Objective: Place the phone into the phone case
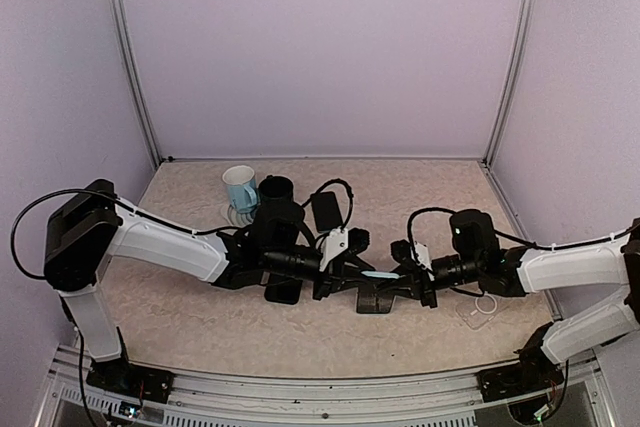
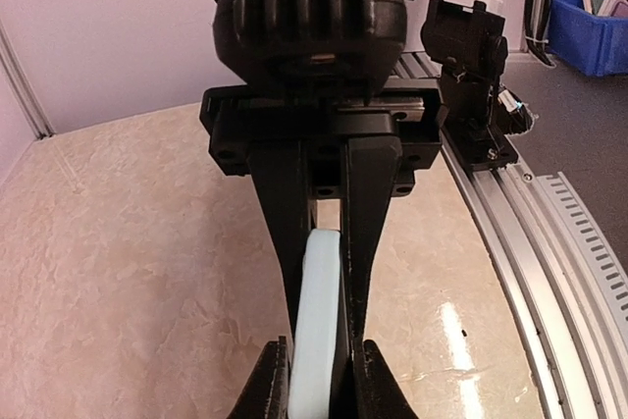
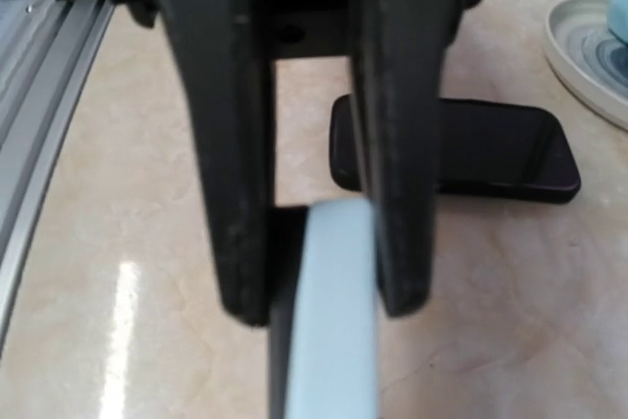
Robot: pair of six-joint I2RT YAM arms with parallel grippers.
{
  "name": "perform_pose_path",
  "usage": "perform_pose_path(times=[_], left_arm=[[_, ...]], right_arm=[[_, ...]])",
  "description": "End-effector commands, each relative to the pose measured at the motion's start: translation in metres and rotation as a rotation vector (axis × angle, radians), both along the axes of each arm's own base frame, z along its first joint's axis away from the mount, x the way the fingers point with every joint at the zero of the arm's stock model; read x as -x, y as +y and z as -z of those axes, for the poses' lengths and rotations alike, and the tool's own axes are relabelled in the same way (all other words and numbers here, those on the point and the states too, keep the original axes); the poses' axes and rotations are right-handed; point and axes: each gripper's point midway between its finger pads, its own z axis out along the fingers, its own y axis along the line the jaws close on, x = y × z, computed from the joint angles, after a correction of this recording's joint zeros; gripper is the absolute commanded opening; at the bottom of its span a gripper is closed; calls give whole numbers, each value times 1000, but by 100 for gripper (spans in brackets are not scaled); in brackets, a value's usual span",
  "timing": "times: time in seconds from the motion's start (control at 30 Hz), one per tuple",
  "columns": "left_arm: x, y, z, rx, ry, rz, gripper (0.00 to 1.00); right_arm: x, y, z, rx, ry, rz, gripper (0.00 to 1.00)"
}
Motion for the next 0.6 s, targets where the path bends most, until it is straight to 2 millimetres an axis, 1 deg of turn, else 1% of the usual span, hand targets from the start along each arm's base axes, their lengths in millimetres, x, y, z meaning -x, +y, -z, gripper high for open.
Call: perform_pose_path(times=[0.0,0.03,0.07,0.1,0.13,0.17,0.23,0.27,0.3,0.37,0.47,0.57], left_arm=[[-2,6,33,-102,68,-20,0],[-3,6,29,-88,70,-30,14],[-5,6,25,-69,71,-45,41],[-6,8,19,-41,66,-51,55],[-6,10,15,-11,61,-56,62],[-6,13,10,23,52,-63,66],[-1,21,-1,97,39,-72,68],[2,23,-10,140,34,-64,69],[5,23,-16,175,33,-57,70],[9,18,-21,198,40,-43,71],[7,9,-13,182,59,-50,67],[6,9,-16,196,63,-60,58]], right_arm=[[-8,-1,-22,-28,-60,23,0],[-7,-1,-23,-31,-62,23,0],[-6,-1,-26,-38,-68,19,0],[-5,-1,-29,-45,-71,14,0],[-3,0,-33,-56,-72,3,0],[0,1,-39,-70,-74,-11,0],[5,2,-50,-101,-71,-37,0],[7,3,-57,-119,-76,-50,0],[10,4,-63,-136,-79,-63,0],[15,6,-74,-166,-86,-90,0],[21,8,-89,-200,-98,-119,0],[27,9,-106,-240,-122,-142,0]])
